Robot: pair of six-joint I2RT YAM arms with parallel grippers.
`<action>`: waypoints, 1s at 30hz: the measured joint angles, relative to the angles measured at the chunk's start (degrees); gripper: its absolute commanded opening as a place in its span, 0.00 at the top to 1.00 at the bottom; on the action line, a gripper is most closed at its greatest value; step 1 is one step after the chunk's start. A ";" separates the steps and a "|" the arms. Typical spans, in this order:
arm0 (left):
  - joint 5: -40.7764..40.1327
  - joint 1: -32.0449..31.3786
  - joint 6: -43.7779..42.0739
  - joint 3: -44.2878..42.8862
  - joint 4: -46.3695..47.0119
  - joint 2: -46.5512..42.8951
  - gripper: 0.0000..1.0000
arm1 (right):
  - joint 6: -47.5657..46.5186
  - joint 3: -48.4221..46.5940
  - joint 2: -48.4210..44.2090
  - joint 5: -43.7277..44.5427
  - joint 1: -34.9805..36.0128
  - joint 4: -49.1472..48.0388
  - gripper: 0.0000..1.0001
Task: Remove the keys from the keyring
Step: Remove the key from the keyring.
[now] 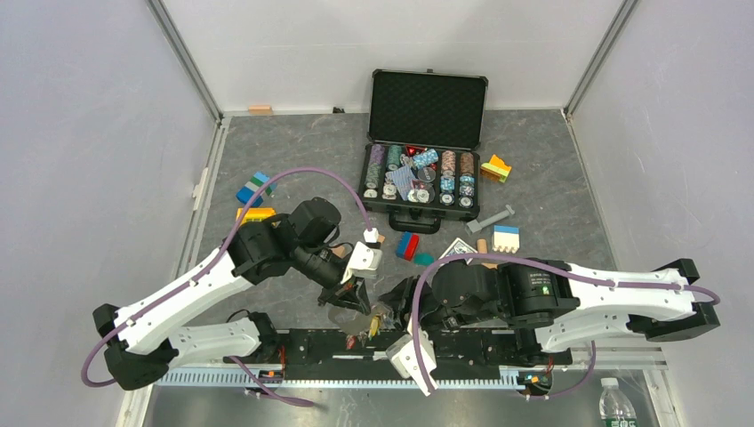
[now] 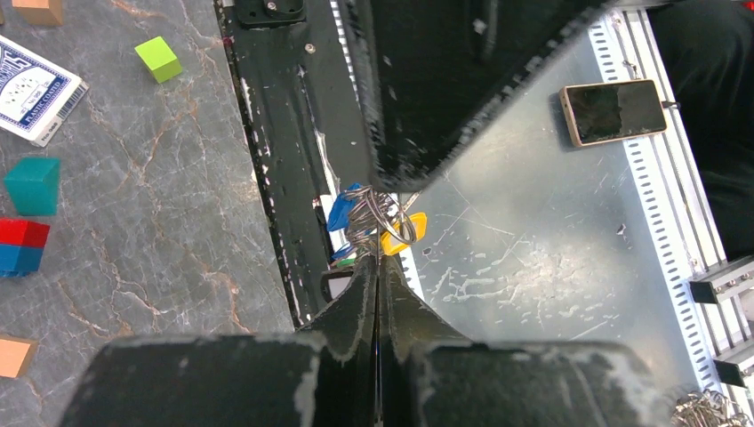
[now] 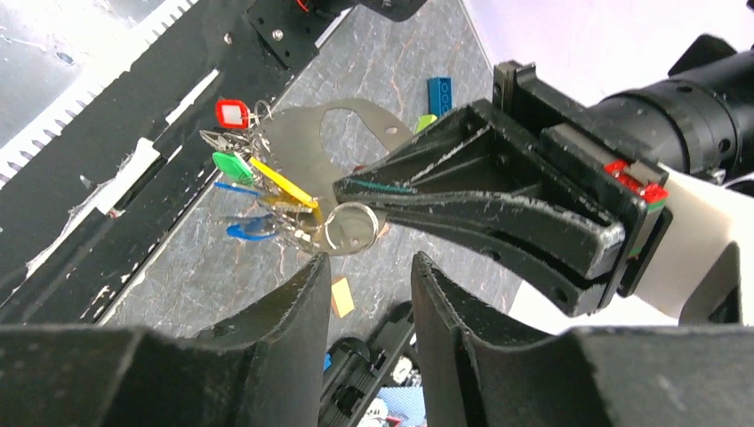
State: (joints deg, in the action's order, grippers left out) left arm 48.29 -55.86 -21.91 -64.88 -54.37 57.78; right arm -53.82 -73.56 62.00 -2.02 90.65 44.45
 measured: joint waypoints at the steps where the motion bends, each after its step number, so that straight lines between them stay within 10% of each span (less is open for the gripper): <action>1: -0.04 0.00 0.00 0.00 0.00 0.22 0.98 | 0.02 0.00 0.13 -0.63 0.00 -0.33 0.55; 30: -0.44 0.02 -0.04 -0.09 -2.67 0.35 0.98 | 1.38 2.19 5.79 0.72 0.07 -4.76 0.64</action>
State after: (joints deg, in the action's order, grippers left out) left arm 47.86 -55.83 -21.96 -64.97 -57.04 58.13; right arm -52.45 -71.37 67.79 -1.30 90.72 39.68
